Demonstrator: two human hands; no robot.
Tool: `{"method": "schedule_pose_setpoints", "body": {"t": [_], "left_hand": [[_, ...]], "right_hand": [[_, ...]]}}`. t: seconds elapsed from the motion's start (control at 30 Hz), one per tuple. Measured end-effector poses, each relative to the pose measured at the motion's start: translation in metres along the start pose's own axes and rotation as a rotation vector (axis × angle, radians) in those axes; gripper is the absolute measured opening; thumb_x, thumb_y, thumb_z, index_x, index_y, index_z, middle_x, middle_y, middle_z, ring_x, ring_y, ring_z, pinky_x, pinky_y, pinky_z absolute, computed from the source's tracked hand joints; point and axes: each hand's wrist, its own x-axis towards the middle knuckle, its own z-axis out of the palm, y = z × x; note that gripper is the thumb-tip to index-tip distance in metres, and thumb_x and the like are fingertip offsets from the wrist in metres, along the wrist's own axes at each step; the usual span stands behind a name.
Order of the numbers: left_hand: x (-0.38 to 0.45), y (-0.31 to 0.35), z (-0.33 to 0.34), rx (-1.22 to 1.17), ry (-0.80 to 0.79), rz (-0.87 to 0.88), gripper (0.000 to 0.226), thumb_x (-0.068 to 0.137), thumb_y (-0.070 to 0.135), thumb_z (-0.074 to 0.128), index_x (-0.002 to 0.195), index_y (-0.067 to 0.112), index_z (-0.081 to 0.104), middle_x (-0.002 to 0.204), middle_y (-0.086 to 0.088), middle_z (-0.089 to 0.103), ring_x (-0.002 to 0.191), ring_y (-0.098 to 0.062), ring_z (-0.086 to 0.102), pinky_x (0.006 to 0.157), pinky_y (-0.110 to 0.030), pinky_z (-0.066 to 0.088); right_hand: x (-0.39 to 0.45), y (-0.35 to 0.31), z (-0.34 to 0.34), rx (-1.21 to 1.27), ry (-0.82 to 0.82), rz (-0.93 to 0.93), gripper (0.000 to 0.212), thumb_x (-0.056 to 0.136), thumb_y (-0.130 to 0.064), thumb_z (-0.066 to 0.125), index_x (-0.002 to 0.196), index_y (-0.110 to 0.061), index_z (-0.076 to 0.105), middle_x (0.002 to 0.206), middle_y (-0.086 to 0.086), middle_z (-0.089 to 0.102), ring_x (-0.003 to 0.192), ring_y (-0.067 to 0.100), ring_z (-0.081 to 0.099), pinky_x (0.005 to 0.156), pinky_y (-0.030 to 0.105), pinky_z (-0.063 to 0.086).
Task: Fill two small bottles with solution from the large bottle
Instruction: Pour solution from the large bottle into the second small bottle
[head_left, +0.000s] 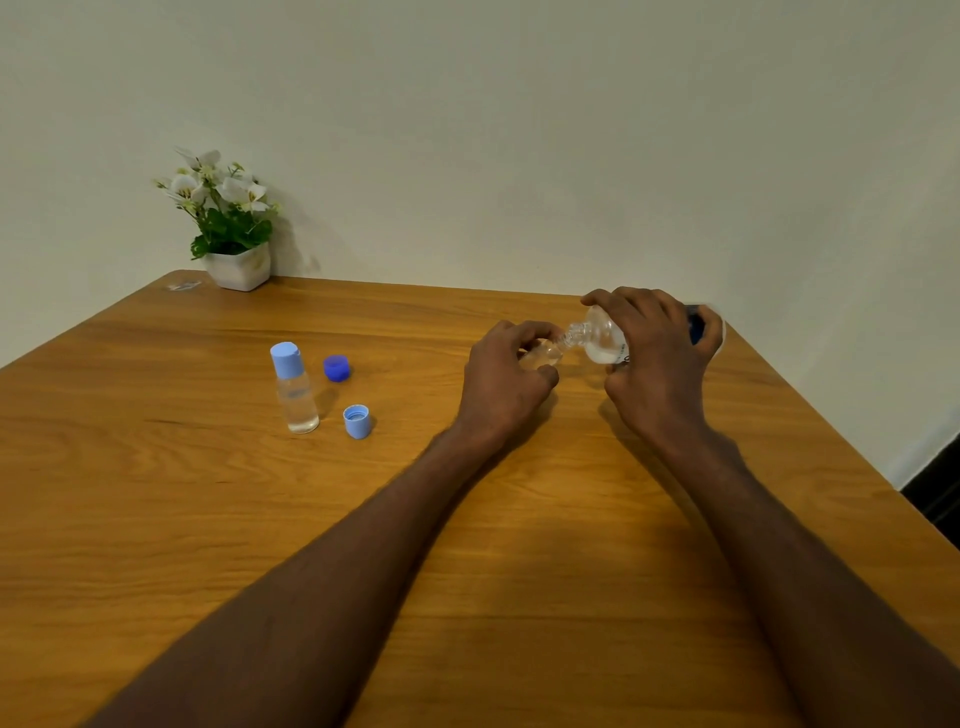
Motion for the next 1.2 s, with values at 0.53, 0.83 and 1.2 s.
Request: {"method": "schedule_pose_setpoints", "body": {"t": [0.53, 0.83, 1.2], "left_hand": [[0.0002, 0.0011, -0.0001, 0.012, -0.003, 0.005, 0.048, 0.082, 0.009, 0.077, 0.128, 0.02, 0.072, 0.12, 0.001, 0.067, 0.107, -0.012, 0.063, 0.09, -0.026, 0.053], [0.0004, 0.0001, 0.0, 0.006, 0.0, 0.006, 0.048, 0.081, 0.01, 0.078, 0.126, 0.022, 0.072, 0.12, 0.001, 0.067, 0.106, -0.011, 0.064, 0.086, -0.021, 0.05], [0.0002, -0.0006, -0.0001, 0.009, -0.001, 0.011, 0.047, 0.081, 0.011, 0.077, 0.126, 0.023, 0.072, 0.118, 0.003, 0.067, 0.105, -0.01, 0.063, 0.087, -0.022, 0.05]], "right_hand": [[0.0001, -0.0001, -0.0011, 0.001, -0.015, 0.005, 0.087, 0.068, 0.005, 0.072, 0.141, -0.039, 0.054, 0.143, -0.009, 0.055, 0.141, 0.02, 0.042, 0.116, 0.06, 0.016], [-0.0005, -0.0006, -0.0015, -0.002, -0.008, 0.001, 0.088, 0.066, 0.004, 0.072, 0.14, -0.039, 0.055, 0.141, -0.009, 0.056, 0.14, 0.02, 0.043, 0.115, 0.059, 0.017], [-0.0005, -0.0008, -0.001, -0.009, -0.011, 0.004, 0.087, 0.068, 0.003, 0.073, 0.141, -0.039, 0.054, 0.142, -0.01, 0.055, 0.141, 0.02, 0.042, 0.116, 0.06, 0.017]]}}
